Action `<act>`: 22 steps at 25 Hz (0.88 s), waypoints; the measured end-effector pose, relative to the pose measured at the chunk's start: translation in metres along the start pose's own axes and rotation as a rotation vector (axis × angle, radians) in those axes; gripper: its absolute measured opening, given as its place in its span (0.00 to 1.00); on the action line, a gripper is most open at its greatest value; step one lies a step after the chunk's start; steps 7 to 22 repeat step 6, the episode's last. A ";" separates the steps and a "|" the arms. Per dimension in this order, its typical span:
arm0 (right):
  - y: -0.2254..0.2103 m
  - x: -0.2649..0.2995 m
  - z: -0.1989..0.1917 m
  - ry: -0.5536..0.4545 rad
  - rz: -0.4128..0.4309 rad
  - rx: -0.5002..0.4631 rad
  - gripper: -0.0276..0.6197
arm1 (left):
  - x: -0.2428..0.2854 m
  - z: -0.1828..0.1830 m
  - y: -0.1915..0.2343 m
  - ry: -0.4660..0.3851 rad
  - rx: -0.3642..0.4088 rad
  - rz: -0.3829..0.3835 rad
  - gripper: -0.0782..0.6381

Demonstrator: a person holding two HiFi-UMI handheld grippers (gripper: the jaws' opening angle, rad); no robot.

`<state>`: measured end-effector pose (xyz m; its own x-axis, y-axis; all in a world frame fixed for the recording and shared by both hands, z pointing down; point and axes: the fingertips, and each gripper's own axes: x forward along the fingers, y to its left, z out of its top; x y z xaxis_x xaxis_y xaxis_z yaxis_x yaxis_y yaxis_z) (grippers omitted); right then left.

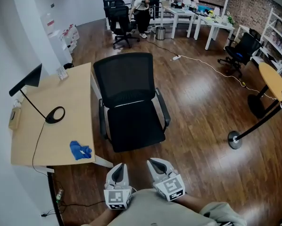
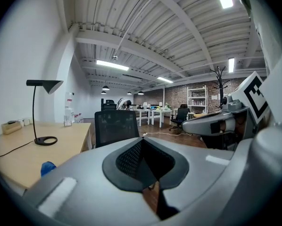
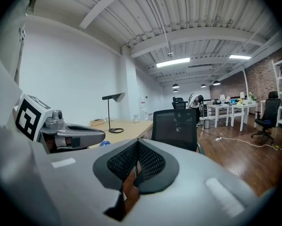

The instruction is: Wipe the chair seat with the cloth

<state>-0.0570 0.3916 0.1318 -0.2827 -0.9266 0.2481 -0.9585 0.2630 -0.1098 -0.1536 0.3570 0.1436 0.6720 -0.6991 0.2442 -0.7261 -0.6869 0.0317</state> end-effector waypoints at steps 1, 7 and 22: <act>0.000 0.000 0.001 -0.002 0.001 -0.005 0.04 | 0.000 0.002 0.000 -0.001 0.003 0.000 0.12; -0.005 -0.006 0.004 0.004 0.004 -0.003 0.04 | -0.002 0.013 -0.011 0.004 0.010 -0.017 0.11; -0.005 -0.006 0.004 0.004 0.004 -0.003 0.04 | -0.002 0.013 -0.011 0.004 0.010 -0.017 0.11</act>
